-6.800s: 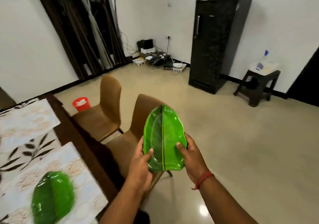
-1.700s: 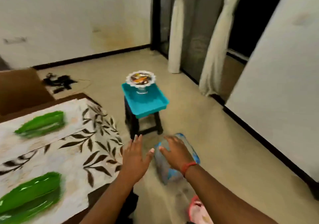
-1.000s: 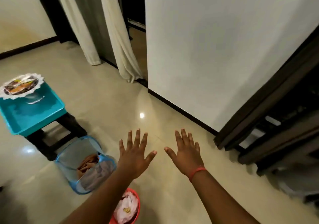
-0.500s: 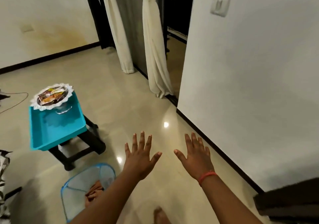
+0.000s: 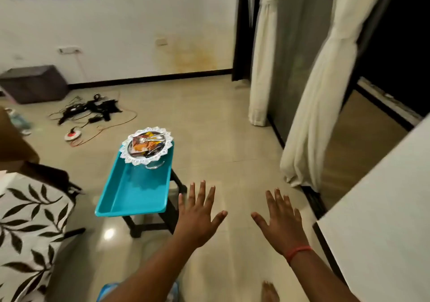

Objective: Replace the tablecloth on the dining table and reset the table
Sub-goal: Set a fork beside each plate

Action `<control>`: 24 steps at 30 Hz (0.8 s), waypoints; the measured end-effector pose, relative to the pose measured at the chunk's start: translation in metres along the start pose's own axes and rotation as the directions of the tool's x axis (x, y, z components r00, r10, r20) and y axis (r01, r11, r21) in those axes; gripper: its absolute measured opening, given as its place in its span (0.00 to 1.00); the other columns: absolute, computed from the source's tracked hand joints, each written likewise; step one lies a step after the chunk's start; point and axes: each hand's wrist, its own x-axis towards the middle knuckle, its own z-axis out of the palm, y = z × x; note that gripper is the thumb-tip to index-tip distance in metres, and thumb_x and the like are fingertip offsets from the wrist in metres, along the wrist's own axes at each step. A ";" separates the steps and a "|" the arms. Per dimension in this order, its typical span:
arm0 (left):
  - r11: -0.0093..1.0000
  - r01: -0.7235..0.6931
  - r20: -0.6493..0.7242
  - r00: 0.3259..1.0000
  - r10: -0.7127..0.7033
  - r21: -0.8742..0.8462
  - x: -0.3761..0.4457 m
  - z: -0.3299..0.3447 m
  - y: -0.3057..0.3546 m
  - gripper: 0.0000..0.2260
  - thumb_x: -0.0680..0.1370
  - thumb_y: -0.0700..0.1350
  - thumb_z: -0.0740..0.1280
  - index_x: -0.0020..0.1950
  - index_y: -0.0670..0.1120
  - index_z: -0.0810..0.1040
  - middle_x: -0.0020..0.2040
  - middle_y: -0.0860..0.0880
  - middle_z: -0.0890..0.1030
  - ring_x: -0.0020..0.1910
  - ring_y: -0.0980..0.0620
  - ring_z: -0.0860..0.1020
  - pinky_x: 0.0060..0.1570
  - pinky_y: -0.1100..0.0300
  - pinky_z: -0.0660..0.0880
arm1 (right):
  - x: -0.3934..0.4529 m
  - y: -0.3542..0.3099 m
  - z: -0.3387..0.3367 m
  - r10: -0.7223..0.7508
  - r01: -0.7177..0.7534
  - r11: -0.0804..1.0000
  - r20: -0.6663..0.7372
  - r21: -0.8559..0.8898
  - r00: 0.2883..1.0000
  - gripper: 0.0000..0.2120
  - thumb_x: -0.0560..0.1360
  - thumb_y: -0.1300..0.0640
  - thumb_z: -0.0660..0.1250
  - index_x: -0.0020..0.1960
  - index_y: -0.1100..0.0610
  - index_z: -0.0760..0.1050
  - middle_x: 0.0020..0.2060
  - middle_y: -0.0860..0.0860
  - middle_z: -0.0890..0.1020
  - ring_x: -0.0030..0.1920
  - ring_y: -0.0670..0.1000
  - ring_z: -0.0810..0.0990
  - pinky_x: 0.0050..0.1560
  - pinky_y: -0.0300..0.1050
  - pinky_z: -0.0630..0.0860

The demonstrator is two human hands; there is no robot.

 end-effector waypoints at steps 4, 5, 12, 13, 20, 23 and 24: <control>0.959 0.259 0.010 0.966 -0.260 -0.113 0.054 -0.017 -0.032 0.36 0.75 0.73 0.39 0.79 0.59 0.35 0.79 0.53 0.31 0.76 0.48 0.27 0.75 0.37 0.36 | 0.111 -0.034 -0.017 -0.206 0.209 0.977 0.093 -0.028 0.974 0.47 0.67 0.23 0.34 0.81 0.45 0.41 0.81 0.48 0.41 0.80 0.53 0.41 0.77 0.58 0.49; 0.940 0.312 0.002 0.949 -0.314 -0.137 0.067 -0.026 -0.039 0.36 0.76 0.72 0.40 0.80 0.58 0.37 0.78 0.53 0.30 0.76 0.48 0.28 0.75 0.37 0.37 | 0.139 -0.045 -0.023 -0.257 0.263 0.964 0.113 -0.041 0.960 0.47 0.67 0.23 0.34 0.81 0.45 0.41 0.81 0.48 0.41 0.80 0.53 0.41 0.77 0.58 0.48; 0.785 0.565 -0.027 0.807 -0.590 -0.255 0.140 -0.051 -0.114 0.41 0.70 0.74 0.33 0.80 0.57 0.37 0.79 0.52 0.32 0.78 0.46 0.31 0.75 0.37 0.37 | 0.304 -0.158 -0.016 -0.497 0.518 0.854 0.229 -0.040 0.837 0.41 0.74 0.26 0.45 0.81 0.45 0.45 0.81 0.48 0.45 0.80 0.53 0.45 0.77 0.58 0.51; 0.760 0.592 -0.028 0.784 -0.620 -0.268 0.154 -0.050 -0.130 0.41 0.70 0.74 0.33 0.80 0.57 0.37 0.79 0.52 0.32 0.78 0.46 0.31 0.75 0.37 0.38 | 0.326 -0.178 -0.010 -0.525 0.549 0.835 0.237 -0.043 0.818 0.40 0.75 0.27 0.47 0.81 0.45 0.45 0.81 0.48 0.45 0.80 0.53 0.45 0.77 0.58 0.51; 0.659 0.676 0.006 0.700 -0.715 -0.330 0.240 -0.048 -0.250 0.42 0.69 0.76 0.31 0.80 0.58 0.37 0.79 0.52 0.31 0.77 0.47 0.30 0.75 0.36 0.36 | 0.439 -0.311 0.030 -0.598 0.659 0.749 0.362 -0.064 0.715 0.47 0.69 0.22 0.40 0.81 0.47 0.45 0.81 0.49 0.48 0.80 0.53 0.48 0.77 0.55 0.52; 0.642 0.697 0.011 0.680 -0.733 -0.320 0.268 -0.061 -0.290 0.41 0.70 0.75 0.31 0.80 0.58 0.35 0.79 0.52 0.31 0.77 0.46 0.30 0.74 0.36 0.35 | 0.481 -0.360 0.046 -0.630 0.701 0.712 0.401 -0.046 0.666 0.39 0.77 0.30 0.51 0.81 0.49 0.48 0.81 0.51 0.51 0.80 0.55 0.50 0.77 0.55 0.55; 0.629 0.711 0.018 0.667 -0.744 -0.314 0.277 -0.064 -0.302 0.40 0.71 0.75 0.32 0.79 0.58 0.34 0.79 0.52 0.31 0.77 0.46 0.30 0.74 0.36 0.35 | 0.496 -0.377 0.054 -0.640 0.716 0.697 0.419 -0.039 0.645 0.37 0.79 0.33 0.54 0.81 0.50 0.49 0.80 0.52 0.53 0.80 0.55 0.52 0.76 0.54 0.56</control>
